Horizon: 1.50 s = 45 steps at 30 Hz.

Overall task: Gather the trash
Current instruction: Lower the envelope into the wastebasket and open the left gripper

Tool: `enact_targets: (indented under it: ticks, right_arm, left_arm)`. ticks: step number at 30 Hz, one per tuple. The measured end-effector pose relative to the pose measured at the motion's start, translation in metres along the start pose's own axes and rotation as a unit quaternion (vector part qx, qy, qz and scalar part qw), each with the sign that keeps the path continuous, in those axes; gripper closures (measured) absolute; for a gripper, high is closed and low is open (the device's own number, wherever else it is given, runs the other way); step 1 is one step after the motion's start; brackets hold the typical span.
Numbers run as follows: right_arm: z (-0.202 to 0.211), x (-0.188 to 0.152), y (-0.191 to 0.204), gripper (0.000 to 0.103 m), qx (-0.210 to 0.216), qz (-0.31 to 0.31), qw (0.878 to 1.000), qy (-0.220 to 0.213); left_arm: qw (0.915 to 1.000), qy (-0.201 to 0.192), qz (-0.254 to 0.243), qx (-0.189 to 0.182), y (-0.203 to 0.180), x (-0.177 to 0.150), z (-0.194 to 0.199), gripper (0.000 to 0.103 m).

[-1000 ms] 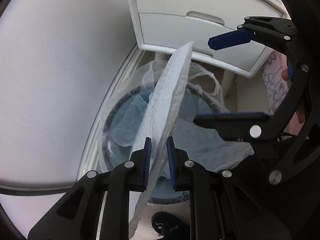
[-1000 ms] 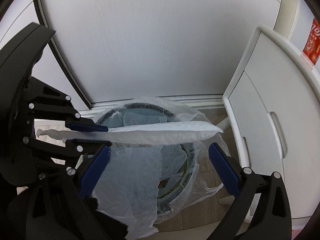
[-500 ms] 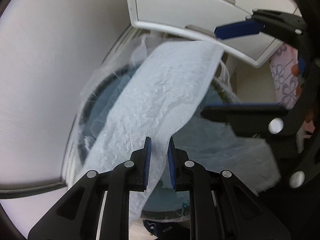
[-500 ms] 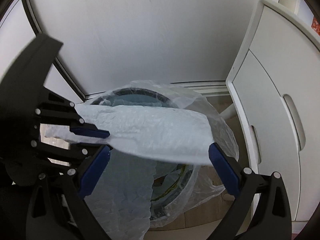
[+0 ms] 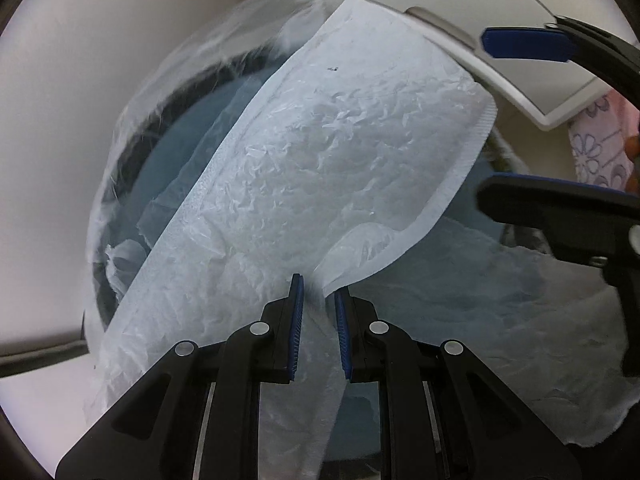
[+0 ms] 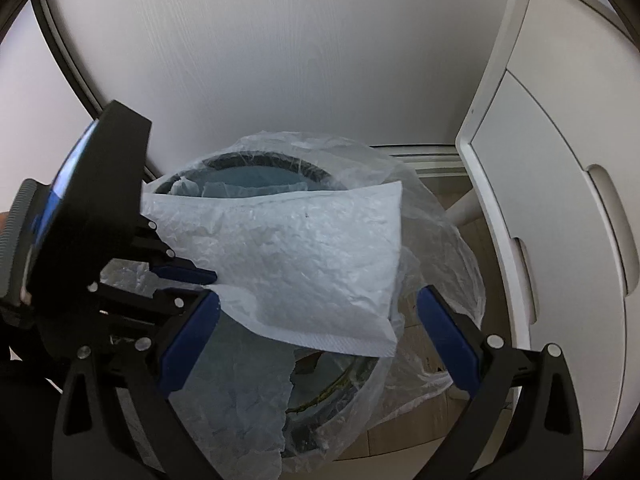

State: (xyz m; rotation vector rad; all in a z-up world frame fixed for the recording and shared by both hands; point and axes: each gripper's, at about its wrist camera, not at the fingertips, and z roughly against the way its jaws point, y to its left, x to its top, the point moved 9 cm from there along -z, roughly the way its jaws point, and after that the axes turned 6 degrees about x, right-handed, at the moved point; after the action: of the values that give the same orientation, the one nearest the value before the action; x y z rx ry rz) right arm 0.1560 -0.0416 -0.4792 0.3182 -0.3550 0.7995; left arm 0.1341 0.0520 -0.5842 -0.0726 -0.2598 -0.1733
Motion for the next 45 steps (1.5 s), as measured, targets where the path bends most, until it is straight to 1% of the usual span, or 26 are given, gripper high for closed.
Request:
enact_targets:
  ticks: [5,13,14,21,22,23,24,25,26,27,28,29,30,37,40,45]
  right_arm:
    - [-0.009,-0.001,0.001,0.007,0.005,0.001,1.0,0.001]
    - [-0.022,-0.002,0.008,0.007,0.01,0.017,1.0,0.007]
    - [-0.024,-0.002,0.01,0.007,0.014,0.019,1.0,0.007]
    - [-0.034,-0.002,0.021,0.007,0.038,0.037,0.999,0.007]
    - [-0.036,-0.002,0.023,0.007,0.039,0.039,0.998,0.009]
    - [-0.037,-0.002,0.023,0.007,0.041,0.04,0.998,0.009]
    - [-0.039,-0.003,0.024,0.007,0.043,0.04,0.998,0.011]
    - [-0.04,-0.003,0.025,0.007,0.045,0.041,0.998,0.014]
    - [-0.041,-0.003,0.026,0.007,0.046,0.04,0.998,0.015]
    - [-0.042,-0.003,0.025,0.007,0.045,0.039,0.998,0.015]
    - [-0.042,-0.003,0.024,0.007,0.044,0.04,0.998,0.017]
    - [-0.042,-0.003,0.024,0.007,0.044,0.04,0.998,0.018]
    - [-0.041,-0.003,0.023,0.007,0.043,0.041,0.998,0.018]
    - [-0.024,0.001,0.012,0.007,0.027,0.039,0.999,0.013]
    - [-0.012,0.001,0.009,0.007,0.026,0.036,0.999,0.007]
    - [0.012,0.0,0.008,0.007,0.017,0.03,0.999,-0.008]
  left_arm:
    - [0.9999,0.014,0.005,-0.003,0.004,-0.001,-0.014,0.088]
    - [0.9998,0.02,0.006,-0.006,-0.003,0.003,-0.031,0.088]
    - [0.9998,0.02,0.005,-0.006,0.002,-0.001,-0.031,0.089]
    - [0.9996,0.028,0.0,0.0,0.001,-0.006,-0.037,0.088]
    - [0.9995,0.031,0.001,0.0,0.001,-0.007,-0.038,0.086]
    - [0.9995,0.033,0.001,-0.002,0.001,-0.007,-0.039,0.077]
    - [0.9993,0.035,0.002,-0.009,-0.002,-0.008,-0.04,0.065]
    - [0.9992,0.037,-0.001,-0.013,-0.006,-0.008,-0.04,0.06]
    - [0.9991,0.04,-0.007,-0.013,-0.009,-0.009,-0.04,0.047]
    - [0.9987,0.045,-0.015,-0.018,-0.014,-0.011,-0.04,0.03]
    - [0.9983,0.047,-0.025,-0.027,-0.02,-0.011,-0.038,0.022]
    - [0.9981,0.045,-0.033,-0.027,-0.024,-0.011,-0.036,0.013]
    - [0.9982,0.043,-0.036,-0.022,-0.024,-0.01,-0.034,0.01]
    - [0.9988,0.026,-0.033,-0.026,-0.026,0.0,-0.013,0.009]
    - [0.9991,0.012,-0.034,-0.024,-0.022,0.008,0.004,0.009]
    - [0.9992,-0.019,-0.035,-0.01,-0.017,0.02,0.038,0.008]
